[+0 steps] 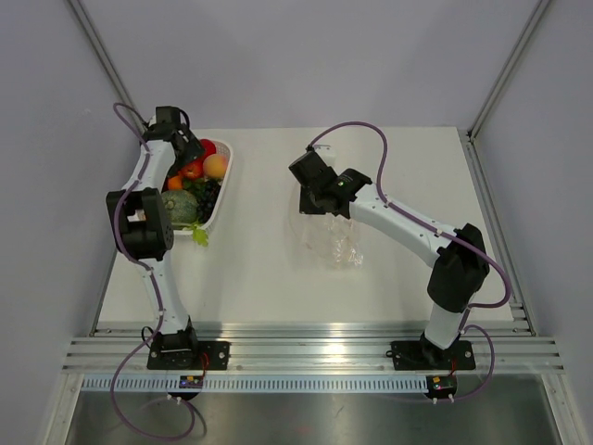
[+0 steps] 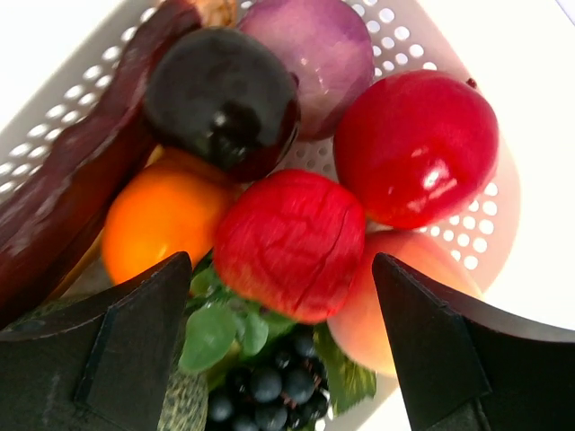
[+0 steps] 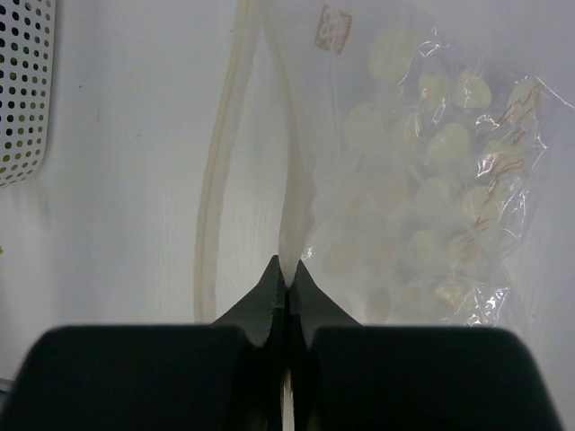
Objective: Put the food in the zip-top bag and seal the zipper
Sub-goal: Pick up the fake fruit from the bin, then place the fake fruit in the zipper food storage bag.
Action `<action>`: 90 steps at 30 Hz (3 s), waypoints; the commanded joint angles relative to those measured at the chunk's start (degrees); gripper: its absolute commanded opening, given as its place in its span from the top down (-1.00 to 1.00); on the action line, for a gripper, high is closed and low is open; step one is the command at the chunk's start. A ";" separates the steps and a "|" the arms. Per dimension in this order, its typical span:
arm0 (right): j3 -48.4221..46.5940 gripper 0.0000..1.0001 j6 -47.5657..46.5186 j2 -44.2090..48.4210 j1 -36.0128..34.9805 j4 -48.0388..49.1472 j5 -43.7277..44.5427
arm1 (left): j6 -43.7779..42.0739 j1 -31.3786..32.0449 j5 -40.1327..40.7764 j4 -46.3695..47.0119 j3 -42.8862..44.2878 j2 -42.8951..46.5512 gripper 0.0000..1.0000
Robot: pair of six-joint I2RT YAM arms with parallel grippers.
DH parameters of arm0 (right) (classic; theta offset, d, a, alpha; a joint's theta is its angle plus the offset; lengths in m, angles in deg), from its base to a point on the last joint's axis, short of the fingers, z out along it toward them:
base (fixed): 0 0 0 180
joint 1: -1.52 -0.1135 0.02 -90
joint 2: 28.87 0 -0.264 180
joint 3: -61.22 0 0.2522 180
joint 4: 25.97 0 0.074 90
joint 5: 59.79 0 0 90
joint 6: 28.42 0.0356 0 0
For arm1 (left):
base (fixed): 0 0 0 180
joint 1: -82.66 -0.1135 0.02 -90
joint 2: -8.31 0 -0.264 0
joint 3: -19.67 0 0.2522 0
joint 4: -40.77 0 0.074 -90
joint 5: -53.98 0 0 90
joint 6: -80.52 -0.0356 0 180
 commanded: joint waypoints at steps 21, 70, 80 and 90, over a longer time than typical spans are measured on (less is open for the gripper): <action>0.17 1.00 0.42 0.37 0.07 2.70 -2.20 | -2.95 -0.35 1.68 1.61 -1.33 7.31 0.05; -45.54 1.00 11.23 -36.73 -0.89 14.39 -26.80 | -3.13 4.49 -30.75 4.69 -31.57 34.93 0.18; -38.86 1.00 15.36 -32.07 -0.28 22.30 -31.29 | -3.22 4.49 -28.81 4.07 -32.10 33.78 0.20; -29.19 1.00 18.18 -26.79 0.78 30.91 -33.66 | -3.48 4.31 -28.11 3.81 -32.27 33.70 0.21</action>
